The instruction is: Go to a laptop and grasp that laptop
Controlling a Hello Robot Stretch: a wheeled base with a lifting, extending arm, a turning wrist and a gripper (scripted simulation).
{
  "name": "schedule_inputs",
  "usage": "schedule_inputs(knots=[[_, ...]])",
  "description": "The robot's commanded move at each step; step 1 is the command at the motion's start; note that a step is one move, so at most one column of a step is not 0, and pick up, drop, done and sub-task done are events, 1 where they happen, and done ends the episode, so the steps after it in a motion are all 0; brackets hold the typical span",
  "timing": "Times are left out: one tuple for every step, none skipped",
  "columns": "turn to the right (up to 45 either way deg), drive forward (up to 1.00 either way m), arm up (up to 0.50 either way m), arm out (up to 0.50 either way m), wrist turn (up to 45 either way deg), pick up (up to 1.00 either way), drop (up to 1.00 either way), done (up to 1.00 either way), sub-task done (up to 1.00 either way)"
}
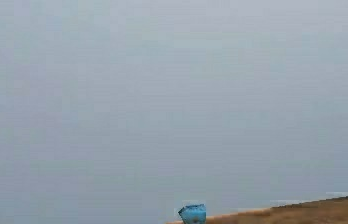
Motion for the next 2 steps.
schedule_inputs(knots=[[-21.0, 0.00, 0.00, 0.00, 0.0, 0.00, 0.00, 0.00, 0.00], [0.0, 0.05, 0.00, 0.00, 0.0, 0.00, 0.00, 0.00, 0.00]])
